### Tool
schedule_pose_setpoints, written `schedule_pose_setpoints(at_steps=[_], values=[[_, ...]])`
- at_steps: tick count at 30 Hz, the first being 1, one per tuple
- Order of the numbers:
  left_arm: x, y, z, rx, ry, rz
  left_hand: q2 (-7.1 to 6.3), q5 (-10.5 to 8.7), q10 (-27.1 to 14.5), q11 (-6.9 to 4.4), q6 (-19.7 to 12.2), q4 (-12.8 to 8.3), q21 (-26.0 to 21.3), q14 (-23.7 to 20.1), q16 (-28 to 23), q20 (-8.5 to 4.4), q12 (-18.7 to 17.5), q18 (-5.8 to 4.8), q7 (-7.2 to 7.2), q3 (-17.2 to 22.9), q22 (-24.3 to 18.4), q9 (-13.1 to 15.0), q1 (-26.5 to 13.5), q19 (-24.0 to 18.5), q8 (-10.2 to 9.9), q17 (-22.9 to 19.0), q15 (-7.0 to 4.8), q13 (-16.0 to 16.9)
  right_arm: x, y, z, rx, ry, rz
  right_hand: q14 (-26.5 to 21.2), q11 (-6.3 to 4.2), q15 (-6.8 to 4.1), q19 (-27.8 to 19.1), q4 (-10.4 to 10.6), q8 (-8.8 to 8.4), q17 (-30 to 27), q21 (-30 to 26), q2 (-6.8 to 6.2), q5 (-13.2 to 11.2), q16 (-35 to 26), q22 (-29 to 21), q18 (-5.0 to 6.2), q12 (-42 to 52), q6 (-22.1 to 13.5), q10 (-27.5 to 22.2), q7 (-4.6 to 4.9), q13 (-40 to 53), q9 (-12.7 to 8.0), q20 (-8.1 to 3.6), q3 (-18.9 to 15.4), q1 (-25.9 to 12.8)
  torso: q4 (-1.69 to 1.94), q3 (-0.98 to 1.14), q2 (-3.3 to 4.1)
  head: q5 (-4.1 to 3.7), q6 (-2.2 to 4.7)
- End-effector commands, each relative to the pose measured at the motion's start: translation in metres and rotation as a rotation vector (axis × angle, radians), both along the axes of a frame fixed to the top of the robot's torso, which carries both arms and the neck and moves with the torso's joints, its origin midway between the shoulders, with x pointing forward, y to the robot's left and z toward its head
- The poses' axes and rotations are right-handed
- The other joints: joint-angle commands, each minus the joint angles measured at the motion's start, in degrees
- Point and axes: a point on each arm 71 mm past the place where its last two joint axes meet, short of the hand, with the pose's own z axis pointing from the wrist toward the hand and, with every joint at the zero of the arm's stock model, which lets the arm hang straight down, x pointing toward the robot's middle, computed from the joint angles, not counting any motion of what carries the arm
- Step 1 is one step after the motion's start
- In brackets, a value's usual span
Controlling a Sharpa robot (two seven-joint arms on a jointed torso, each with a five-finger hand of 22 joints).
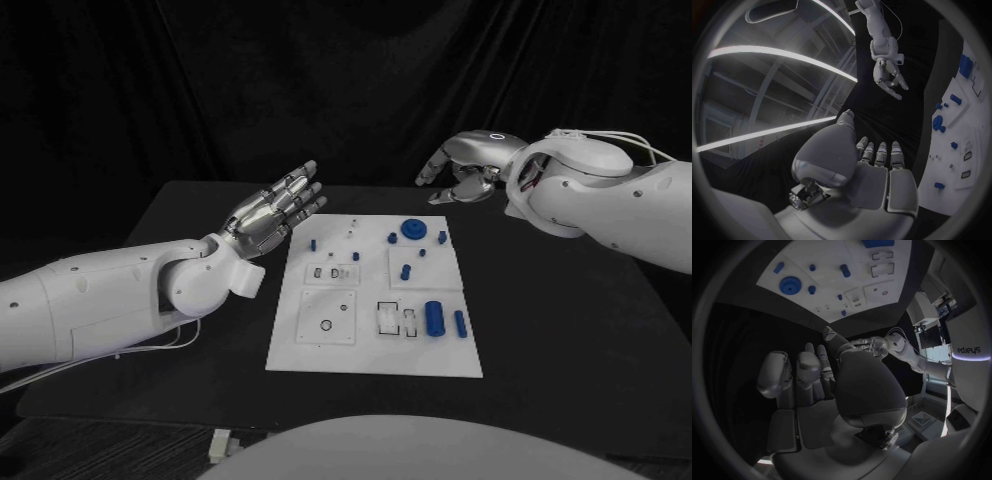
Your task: Assemble the parts on the task board
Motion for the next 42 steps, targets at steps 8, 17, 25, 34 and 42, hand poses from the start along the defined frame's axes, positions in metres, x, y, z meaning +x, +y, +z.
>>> schedule_pose_setpoints(at_steps=[8, 17, 25, 34, 42], values=[[0.000, 0.002, 0.009, -0.038, -0.056, 0.022, 0.25, 2.64, 0.3, 2.63, 0.1, -2.2, -0.2, 0.1, -0.4, 1.54, -0.1, 0.19, -0.46, 0.4, -0.1, 0.0, 1.4, 0.1, 0.4, -0.1, -0.57, 0.1, 0.001, -0.001, 0.003, -0.157, -0.164, 0.042, 0.9, -0.48, -0.42, 0.7, 1.8, -0.79, 3.3, 1.5, -1.23, 0.4, 2.3, 2.5, -0.75, -0.5, -1.8, -1.8, -2.40, 0.2, -0.1, -0.27, 0.3, 1.6, 1.33, -0.21, 2.81, -0.21, 0.00], [0.003, 0.004, 0.009, -0.035, -0.068, 0.018, 0.37, 3.37, 0.3, 3.02, 0.0, -2.6, -0.2, 0.1, -0.4, 1.95, 0.0, 0.27, -0.33, 0.6, -0.1, 0.0, 1.5, 0.1, 0.3, -0.1, -0.25, 0.2, 0.002, -0.004, -0.005, -0.161, -0.163, 0.061, 1.5, 0.17, -0.06, 1.2, 4.0, -0.76, 6.2, 2.5, -1.47, 0.3, 4.2, 4.2, -1.00, 0.3, -2.6, -0.7, -1.05, 0.2, -0.1, 0.02, -0.4, 0.5, 4.06, -0.78, 5.83, -3.01, 0.38], [0.003, 0.007, 0.009, 0.013, -0.113, 0.010, 0.83, 4.24, 0.5, 4.32, -0.1, -3.4, -0.2, 0.1, -0.4, 2.45, 0.3, 0.21, -0.99, 0.9, -0.1, 0.0, 1.5, 0.1, 0.3, -0.1, 0.38, 0.3, 0.000, 0.000, -0.016, -0.151, -0.155, 0.101, 1.6, 0.49, 0.19, 1.6, 4.6, -0.50, 6.8, 3.1, -1.25, 0.9, 4.7, 5.2, -1.13, 0.9, -2.1, 1.3, -0.62, 0.2, 0.0, 0.25, -0.3, 0.8, 5.14, -1.02, 6.95, -4.39, 1.50], [0.002, 0.006, 0.009, 0.022, -0.118, -0.002, 0.97, 4.72, 0.7, 5.17, -0.1, -4.0, -0.2, 0.1, -0.4, 2.71, 0.8, 0.11, -0.73, 1.1, -0.1, 0.0, 1.7, 0.1, 0.3, -0.1, 0.78, 0.5, 0.002, 0.000, -0.030, -0.164, -0.125, 0.102, 1.6, 0.90, 0.48, 1.5, 5.0, -0.70, 7.0, 3.1, -1.30, 1.2, 4.9, 5.4, -1.12, 0.4, -2.6, 1.2, 0.29, 0.0, -0.1, 0.48, -0.4, 0.8, 5.94, -1.45, 8.06, -5.58, 2.38], [0.002, 0.004, 0.009, 0.016, -0.116, -0.015, 1.10, 5.04, 0.7, 5.28, -0.2, -4.3, -0.2, 0.1, -0.4, 2.86, 0.8, 0.05, -0.98, 1.3, -0.1, 0.0, 1.8, 0.1, 0.3, -0.1, 0.99, 0.4, 0.003, -0.001, -0.039, -0.172, -0.107, 0.105, 1.6, 1.10, 0.69, 1.5, 5.2, -0.59, 7.1, 3.2, -1.41, 1.1, 5.0, 5.5, -1.14, 0.3, -2.4, 1.4, 0.86, 0.1, -0.1, 0.65, -0.5, 0.7, 6.23, -1.48, 8.61, -6.08, 2.79]])
